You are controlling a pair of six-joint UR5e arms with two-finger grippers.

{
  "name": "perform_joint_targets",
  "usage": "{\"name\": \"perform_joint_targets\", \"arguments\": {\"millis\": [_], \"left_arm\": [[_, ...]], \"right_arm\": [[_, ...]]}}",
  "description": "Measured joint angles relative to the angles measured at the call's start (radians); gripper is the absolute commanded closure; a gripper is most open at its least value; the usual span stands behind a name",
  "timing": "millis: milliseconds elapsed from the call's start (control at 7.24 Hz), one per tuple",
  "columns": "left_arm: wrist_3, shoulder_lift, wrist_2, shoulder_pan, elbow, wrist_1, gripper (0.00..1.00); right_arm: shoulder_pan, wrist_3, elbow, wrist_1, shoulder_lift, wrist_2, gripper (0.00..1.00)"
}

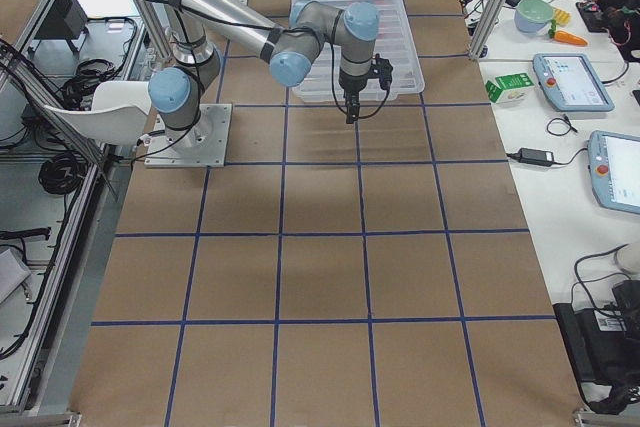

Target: Place red block in blue tray from box

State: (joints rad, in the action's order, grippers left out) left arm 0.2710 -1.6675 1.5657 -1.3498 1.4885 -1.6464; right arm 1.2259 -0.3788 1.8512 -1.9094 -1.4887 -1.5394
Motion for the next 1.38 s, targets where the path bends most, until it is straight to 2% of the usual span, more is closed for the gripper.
{"name": "perform_joint_targets", "arguments": {"millis": [276,553,1382], "left_arm": [[-0.098,0.069,0.000,-0.101,0.029,-0.029,0.00],[-0.175,0.087,-0.002,-0.177,0.055,-0.023,0.00],[-0.193,0.120,0.009,-0.197,0.104,-0.013,0.00]], "right_arm": [[0.070,0.068,-0.001,-0.005,0.002,0.000,0.00],[0.125,0.118,-0.002,-0.016,0.005,0.000,0.00],[0.162,0.131,-0.001,-0.037,0.006,-0.002,0.00]]}}
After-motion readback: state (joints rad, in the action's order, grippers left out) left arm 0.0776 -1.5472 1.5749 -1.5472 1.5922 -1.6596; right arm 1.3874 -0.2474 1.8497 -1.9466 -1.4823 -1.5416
